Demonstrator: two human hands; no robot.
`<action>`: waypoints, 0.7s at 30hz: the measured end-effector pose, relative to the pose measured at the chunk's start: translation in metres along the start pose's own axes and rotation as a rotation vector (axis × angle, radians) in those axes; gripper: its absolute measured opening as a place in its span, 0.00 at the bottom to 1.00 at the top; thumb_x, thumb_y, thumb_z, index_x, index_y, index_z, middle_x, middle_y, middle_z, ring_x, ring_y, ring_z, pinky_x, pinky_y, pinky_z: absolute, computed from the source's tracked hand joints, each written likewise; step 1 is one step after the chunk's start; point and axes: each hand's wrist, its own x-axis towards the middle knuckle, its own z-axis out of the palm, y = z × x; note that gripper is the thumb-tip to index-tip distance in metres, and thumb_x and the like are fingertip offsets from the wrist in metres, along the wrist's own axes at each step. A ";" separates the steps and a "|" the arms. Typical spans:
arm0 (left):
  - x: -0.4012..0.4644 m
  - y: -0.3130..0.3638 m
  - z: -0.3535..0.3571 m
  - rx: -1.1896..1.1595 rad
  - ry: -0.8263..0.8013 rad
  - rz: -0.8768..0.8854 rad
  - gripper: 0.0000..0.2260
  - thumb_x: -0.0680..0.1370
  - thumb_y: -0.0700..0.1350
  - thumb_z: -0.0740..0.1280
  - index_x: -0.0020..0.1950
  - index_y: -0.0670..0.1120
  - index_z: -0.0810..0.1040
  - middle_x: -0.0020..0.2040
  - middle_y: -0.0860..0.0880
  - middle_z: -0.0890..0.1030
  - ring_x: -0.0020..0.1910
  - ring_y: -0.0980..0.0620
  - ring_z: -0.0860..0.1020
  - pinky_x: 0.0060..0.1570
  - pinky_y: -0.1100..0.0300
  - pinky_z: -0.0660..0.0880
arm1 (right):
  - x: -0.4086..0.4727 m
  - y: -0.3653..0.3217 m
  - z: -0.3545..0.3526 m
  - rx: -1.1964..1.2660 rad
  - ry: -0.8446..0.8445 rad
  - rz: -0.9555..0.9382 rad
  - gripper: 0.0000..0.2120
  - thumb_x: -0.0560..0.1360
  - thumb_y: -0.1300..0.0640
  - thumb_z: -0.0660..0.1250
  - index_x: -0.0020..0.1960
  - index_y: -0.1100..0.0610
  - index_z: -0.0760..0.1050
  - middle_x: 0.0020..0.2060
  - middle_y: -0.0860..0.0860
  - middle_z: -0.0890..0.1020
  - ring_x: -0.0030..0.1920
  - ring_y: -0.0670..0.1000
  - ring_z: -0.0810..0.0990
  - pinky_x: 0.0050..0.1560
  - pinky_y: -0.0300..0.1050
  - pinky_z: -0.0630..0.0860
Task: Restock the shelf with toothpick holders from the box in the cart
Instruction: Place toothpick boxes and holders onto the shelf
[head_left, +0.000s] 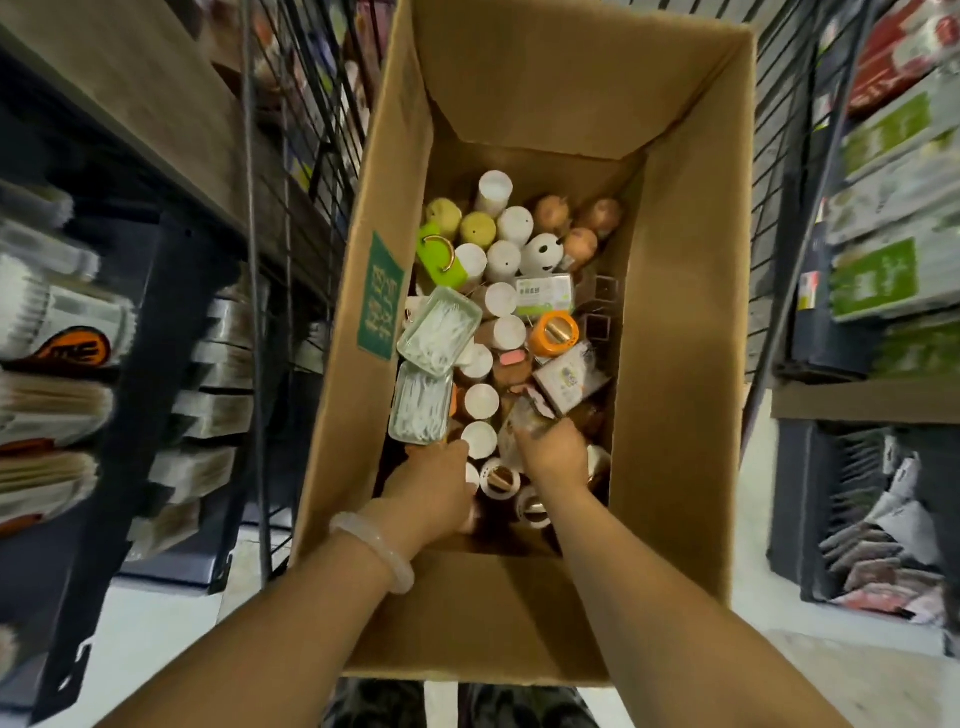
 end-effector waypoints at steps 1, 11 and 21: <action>0.001 -0.001 0.000 -0.019 0.002 0.007 0.13 0.79 0.47 0.62 0.62 0.45 0.70 0.61 0.45 0.74 0.58 0.46 0.73 0.54 0.53 0.73 | 0.001 0.001 -0.001 -0.005 -0.007 -0.004 0.26 0.75 0.42 0.65 0.58 0.65 0.73 0.55 0.61 0.80 0.56 0.61 0.78 0.51 0.49 0.74; -0.012 -0.002 -0.035 -0.373 0.119 -0.048 0.19 0.79 0.46 0.64 0.69 0.43 0.70 0.66 0.44 0.73 0.65 0.46 0.72 0.59 0.57 0.69 | -0.038 -0.002 -0.041 0.218 -0.089 -0.178 0.11 0.72 0.53 0.70 0.47 0.60 0.74 0.37 0.50 0.76 0.41 0.51 0.75 0.42 0.45 0.70; -0.023 -0.003 -0.059 -1.172 0.017 -0.041 0.11 0.78 0.39 0.66 0.60 0.41 0.74 0.50 0.46 0.81 0.48 0.50 0.81 0.49 0.55 0.79 | -0.058 -0.032 -0.074 0.537 -0.523 -0.265 0.04 0.75 0.60 0.68 0.42 0.59 0.77 0.29 0.51 0.77 0.32 0.49 0.75 0.37 0.40 0.74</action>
